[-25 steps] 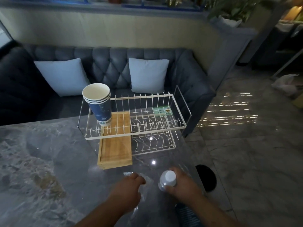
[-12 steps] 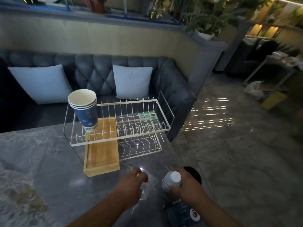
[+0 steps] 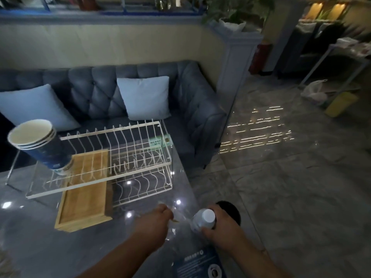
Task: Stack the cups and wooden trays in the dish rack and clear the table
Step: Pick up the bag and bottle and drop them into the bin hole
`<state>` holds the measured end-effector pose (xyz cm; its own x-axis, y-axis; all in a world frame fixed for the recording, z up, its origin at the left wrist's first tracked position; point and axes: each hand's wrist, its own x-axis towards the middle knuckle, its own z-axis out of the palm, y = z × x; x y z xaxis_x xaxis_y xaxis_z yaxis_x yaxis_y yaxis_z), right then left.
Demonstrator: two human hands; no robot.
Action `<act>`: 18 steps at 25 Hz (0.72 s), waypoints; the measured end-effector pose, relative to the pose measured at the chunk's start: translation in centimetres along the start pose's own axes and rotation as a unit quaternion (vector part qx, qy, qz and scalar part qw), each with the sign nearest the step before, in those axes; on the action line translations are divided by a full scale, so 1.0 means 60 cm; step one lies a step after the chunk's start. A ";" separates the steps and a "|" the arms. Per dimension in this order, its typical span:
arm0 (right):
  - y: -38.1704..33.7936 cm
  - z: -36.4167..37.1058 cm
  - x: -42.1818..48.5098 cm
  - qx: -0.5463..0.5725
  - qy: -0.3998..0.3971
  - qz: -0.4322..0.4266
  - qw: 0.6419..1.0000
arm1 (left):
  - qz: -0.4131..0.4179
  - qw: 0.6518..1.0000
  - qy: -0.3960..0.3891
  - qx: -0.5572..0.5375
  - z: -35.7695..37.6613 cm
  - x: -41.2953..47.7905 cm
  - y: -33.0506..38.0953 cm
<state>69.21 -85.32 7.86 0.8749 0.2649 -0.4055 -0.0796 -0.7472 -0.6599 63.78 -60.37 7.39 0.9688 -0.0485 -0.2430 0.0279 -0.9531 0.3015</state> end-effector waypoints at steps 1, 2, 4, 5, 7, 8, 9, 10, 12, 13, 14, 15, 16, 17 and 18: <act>0.013 -0.020 0.009 -0.004 -0.003 -0.006 1.000 | 0.001 1.000 0.005 0.011 0.002 0.016 0.019; 0.024 -0.039 0.018 -0.007 -0.007 -0.010 1.000 | 0.004 1.000 0.016 0.020 0.003 0.031 0.037; 0.044 -0.073 0.039 -0.017 -0.017 -0.022 0.999 | 0.012 0.998 0.038 0.045 -0.001 0.060 0.071; 0.054 -0.087 0.050 -0.022 -0.021 -0.029 0.999 | 0.014 0.998 0.039 0.053 -0.006 0.070 0.086; 0.069 -0.113 0.068 -0.026 -0.026 -0.034 0.999 | 0.021 0.997 0.022 0.064 -0.019 0.088 0.113; 0.074 -0.122 0.075 -0.027 -0.026 -0.032 0.999 | 0.031 0.996 0.015 0.080 -0.023 0.094 0.122; 0.076 -0.129 0.080 -0.028 -0.025 -0.028 0.999 | 0.034 0.995 0.018 0.090 -0.025 0.102 0.129; 0.077 -0.135 0.082 -0.029 -0.022 -0.023 0.999 | 0.036 0.995 0.019 0.090 -0.025 0.109 0.133; 0.076 -0.141 0.082 -0.025 -0.006 -0.016 1.000 | 0.037 0.996 0.035 0.072 -0.022 0.124 0.134; 0.075 -0.141 0.080 -0.021 0.004 -0.012 1.000 | 0.035 0.997 0.032 0.055 -0.019 0.132 0.131; 0.075 -0.141 0.077 -0.019 0.011 -0.006 1.000 | 0.046 0.997 0.027 0.050 -0.014 0.139 0.129; 0.075 -0.140 0.071 -0.019 0.017 0.002 1.000 | 0.063 0.996 0.032 0.047 -0.011 0.144 0.129; 0.075 -0.139 0.065 -0.023 0.029 0.010 0.999 | 0.077 0.995 0.034 0.045 -0.012 0.147 0.131; 0.078 -0.136 0.059 -0.025 0.046 0.017 0.999 | 0.092 0.994 0.039 0.037 -0.014 0.147 0.135; 0.084 -0.133 0.052 -0.024 0.060 0.027 0.998 | 0.105 0.993 0.033 0.032 -0.017 0.144 0.139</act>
<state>75.35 -93.14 8.32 0.9210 0.1514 -0.3589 -0.1070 -0.7876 -0.6069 72.64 -68.46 8.74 0.9658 -0.2301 -0.1193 -0.1897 -0.9413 0.2792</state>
